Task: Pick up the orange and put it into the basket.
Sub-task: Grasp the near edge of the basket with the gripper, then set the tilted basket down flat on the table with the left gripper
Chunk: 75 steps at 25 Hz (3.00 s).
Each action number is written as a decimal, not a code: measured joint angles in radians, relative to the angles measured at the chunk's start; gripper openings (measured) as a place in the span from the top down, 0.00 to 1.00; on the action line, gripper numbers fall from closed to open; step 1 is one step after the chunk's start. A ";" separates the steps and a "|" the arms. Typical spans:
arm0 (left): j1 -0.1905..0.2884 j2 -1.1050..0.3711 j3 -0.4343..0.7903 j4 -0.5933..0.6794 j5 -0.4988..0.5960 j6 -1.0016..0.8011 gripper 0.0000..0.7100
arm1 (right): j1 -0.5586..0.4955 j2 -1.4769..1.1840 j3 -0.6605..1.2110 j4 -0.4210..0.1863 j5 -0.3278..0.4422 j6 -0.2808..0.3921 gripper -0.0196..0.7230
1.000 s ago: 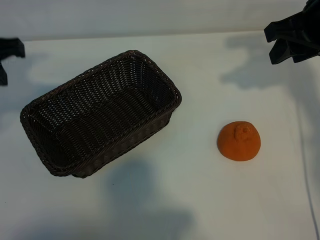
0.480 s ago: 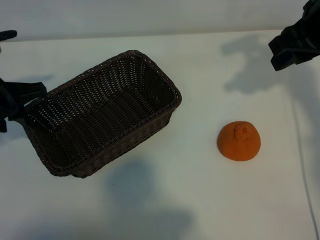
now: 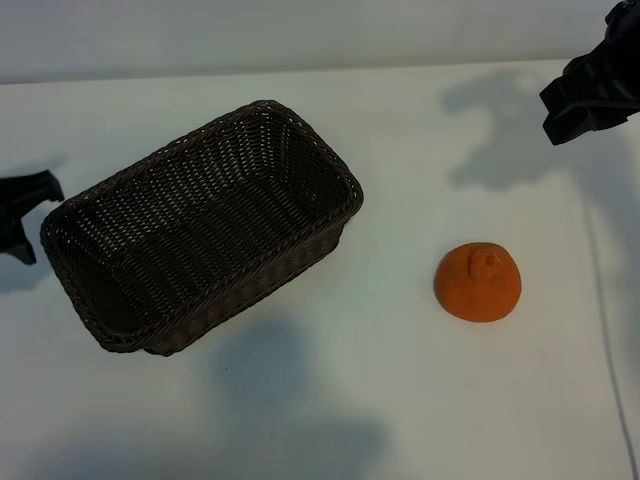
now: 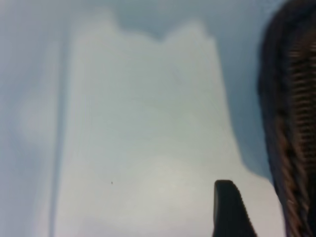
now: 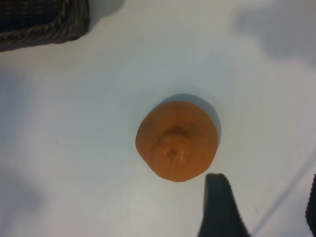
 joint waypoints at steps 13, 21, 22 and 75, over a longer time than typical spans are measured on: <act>0.064 0.022 0.088 -0.150 -0.190 0.088 0.40 | 0.000 0.000 0.000 0.004 0.000 0.000 0.41; 0.064 0.146 0.088 -0.185 -0.253 0.114 0.40 | 0.000 0.000 0.000 0.006 0.000 0.000 0.41; 0.064 0.160 0.088 -0.200 -0.262 0.122 0.40 | 0.000 0.000 0.000 0.006 0.000 0.000 0.41; 0.067 0.303 -0.424 -0.455 0.207 0.646 0.76 | 0.000 0.000 0.000 0.006 -0.010 -0.001 0.41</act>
